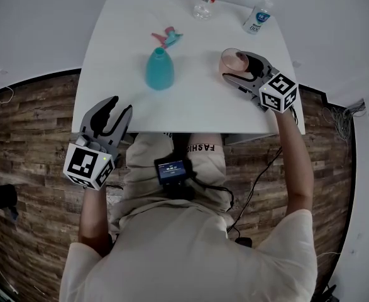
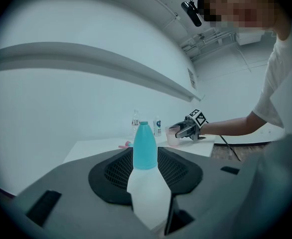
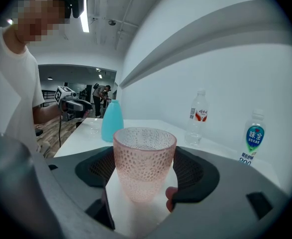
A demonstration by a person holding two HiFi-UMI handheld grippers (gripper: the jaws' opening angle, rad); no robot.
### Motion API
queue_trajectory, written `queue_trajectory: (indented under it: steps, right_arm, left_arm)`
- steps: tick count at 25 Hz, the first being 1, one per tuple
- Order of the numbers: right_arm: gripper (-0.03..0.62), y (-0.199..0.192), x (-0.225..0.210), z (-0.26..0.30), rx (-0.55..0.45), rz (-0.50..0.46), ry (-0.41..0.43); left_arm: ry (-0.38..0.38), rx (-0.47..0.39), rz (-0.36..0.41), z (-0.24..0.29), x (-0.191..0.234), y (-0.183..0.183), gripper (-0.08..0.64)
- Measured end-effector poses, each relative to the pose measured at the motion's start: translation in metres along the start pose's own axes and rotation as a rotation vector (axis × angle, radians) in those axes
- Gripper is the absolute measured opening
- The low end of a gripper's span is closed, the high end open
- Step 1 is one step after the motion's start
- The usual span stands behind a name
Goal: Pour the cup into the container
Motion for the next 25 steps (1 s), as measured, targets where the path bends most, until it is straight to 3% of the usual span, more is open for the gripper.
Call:
queue_trajectory:
  steps: [25]
  right_arm:
    - [0.364,0.013,0.011,-0.001,-0.003,0.021,-0.045]
  left_arm:
    - [-0.016,0.000,-0.028,-0.004,0.007,-0.006,0.147]
Point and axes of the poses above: the fingertips, and each gripper's own axes: z forward along the fingers, x to its left, y out of its top, the point moved 7 cm from there along -z, backward along the fingers, and after that the axes turned 3 degrees about -x, right-handed, at the moved point
